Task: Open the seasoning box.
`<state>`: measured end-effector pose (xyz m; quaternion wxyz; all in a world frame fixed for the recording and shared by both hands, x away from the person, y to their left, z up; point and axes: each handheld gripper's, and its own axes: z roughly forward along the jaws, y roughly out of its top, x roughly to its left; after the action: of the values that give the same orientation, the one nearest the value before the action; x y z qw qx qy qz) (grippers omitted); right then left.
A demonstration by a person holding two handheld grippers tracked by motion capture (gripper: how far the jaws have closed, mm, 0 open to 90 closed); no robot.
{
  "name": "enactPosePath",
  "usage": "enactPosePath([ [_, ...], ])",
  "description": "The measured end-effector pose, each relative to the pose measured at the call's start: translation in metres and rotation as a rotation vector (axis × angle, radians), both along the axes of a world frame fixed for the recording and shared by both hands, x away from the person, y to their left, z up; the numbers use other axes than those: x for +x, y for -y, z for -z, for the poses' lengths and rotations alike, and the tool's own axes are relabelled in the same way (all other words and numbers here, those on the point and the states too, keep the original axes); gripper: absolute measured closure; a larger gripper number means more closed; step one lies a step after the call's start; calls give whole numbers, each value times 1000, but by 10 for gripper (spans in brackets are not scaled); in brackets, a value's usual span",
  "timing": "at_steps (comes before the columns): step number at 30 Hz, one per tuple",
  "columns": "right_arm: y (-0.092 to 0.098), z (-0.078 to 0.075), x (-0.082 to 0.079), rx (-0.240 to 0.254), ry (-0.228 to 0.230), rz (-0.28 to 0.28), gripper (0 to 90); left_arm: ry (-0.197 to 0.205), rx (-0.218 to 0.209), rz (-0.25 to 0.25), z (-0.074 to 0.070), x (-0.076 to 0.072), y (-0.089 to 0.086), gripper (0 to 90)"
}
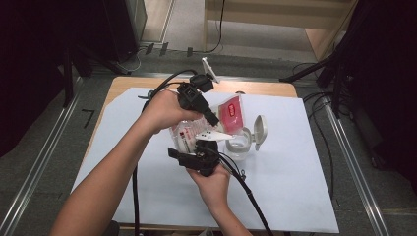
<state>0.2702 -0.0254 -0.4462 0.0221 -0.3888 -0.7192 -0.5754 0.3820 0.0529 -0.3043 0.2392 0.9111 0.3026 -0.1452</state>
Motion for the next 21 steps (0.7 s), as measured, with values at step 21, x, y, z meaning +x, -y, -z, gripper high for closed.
enactPosePath([
  [21, 5, -2, -6, 35, 10, 14, 536, 1, -37, 7, 1, 3, -4, 883],
])
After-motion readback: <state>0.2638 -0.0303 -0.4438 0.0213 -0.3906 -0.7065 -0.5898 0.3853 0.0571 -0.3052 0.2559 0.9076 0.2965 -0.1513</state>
